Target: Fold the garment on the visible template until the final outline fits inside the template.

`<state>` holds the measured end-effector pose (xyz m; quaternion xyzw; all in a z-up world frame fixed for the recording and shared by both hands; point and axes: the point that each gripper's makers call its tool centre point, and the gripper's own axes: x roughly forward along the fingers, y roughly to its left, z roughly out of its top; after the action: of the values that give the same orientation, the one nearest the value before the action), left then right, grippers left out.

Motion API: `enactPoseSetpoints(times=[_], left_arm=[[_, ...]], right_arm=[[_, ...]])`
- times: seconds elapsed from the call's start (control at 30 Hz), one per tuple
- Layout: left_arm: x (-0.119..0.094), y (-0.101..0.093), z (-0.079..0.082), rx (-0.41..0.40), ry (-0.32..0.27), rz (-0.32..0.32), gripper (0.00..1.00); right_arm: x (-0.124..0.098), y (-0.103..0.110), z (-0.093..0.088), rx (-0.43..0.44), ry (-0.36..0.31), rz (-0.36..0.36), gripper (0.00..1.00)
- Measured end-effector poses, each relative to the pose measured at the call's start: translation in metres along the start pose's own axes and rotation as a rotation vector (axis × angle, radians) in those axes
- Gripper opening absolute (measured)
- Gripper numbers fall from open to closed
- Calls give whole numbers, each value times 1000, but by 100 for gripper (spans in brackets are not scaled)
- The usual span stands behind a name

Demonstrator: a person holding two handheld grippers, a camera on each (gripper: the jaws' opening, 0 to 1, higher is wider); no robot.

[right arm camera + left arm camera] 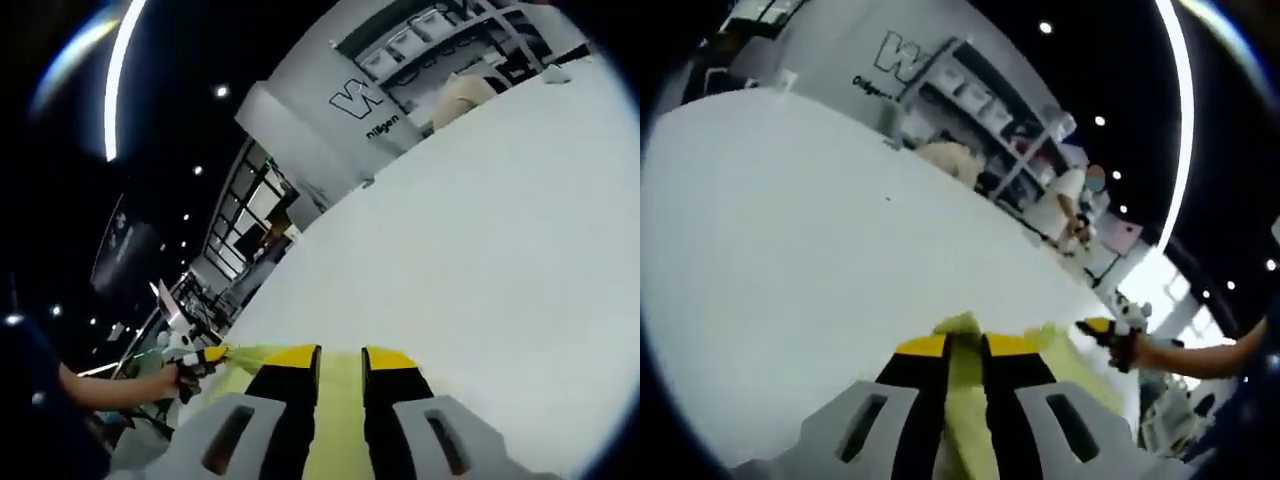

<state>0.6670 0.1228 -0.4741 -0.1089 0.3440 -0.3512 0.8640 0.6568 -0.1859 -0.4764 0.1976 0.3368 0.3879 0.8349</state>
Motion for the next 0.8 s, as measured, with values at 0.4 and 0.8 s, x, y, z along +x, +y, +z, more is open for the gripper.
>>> enactPoseSetpoints(times=[0.4, 0.8], left_arm=[[19, 11, 43, -185, -201, 13, 3], [15, 17, 62, -257, -302, 32, 0]], right_arm=[[22, -20, 44, 43, -74, -25, 12], [12, -25, 82, 127, -241, -56, 5]])
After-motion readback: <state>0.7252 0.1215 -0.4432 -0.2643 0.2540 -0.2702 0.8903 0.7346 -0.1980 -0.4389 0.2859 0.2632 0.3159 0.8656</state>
